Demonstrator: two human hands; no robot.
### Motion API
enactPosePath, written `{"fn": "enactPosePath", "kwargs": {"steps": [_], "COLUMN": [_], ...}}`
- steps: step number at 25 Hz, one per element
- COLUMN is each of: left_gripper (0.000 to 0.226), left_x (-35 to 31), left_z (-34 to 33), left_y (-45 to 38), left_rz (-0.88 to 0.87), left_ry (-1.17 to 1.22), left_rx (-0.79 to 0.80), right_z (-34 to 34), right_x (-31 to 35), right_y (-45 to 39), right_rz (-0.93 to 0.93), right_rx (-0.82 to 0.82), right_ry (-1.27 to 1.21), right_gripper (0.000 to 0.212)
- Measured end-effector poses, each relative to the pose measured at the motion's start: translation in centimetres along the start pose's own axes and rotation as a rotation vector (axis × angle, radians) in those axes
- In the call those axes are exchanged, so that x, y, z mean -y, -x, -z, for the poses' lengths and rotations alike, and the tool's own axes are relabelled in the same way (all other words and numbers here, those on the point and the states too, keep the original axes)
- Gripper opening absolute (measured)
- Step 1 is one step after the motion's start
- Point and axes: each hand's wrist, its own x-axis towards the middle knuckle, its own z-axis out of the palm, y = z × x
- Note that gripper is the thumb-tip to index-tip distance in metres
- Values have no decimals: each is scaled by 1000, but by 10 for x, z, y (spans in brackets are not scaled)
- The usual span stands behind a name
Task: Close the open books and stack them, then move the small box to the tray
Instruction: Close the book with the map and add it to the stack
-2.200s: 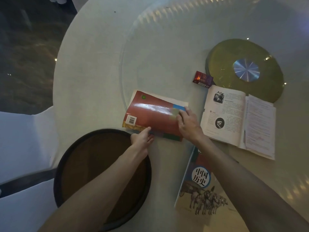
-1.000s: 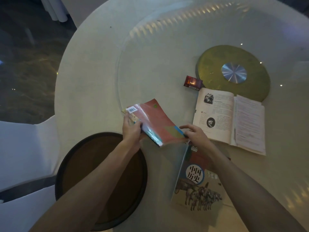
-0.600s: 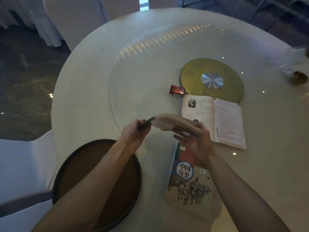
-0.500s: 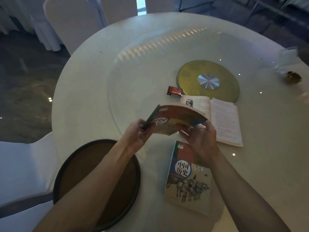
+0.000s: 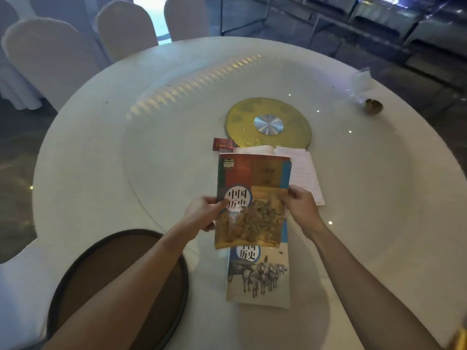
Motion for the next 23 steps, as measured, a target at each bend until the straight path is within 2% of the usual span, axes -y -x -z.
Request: {"fn": "enactPosePath", "kwargs": {"steps": [2,4,8,15,18,23], "left_gripper": [44,45,33,22,16,36], "left_x": [1,6,29,81,104,118], "left_z": [-15,-32,-61,-95,-106,-116], "left_y": [-5,-9,-18,-24,-22,-18], "left_rz": [-42,-65,-50,66,135,141], "left_ry": [-122,-80,-1,13,34,-36], "left_rx": [-42,-21,-9,-32,-42,-99], "right_z": [13,21,29,24,18,11], "right_x": [-6,-16,-50,-118,-141,-159], "right_y": [5,10,17,35,43,52], "right_rz": [-25,-75,-162,-376,-406,-387], "right_rx": [-8,-20,-61,-62,-46,-11], "right_ry": [-19,-34,-9,-16,-22,29], "right_gripper": [11,12,17,21,21,18]}}
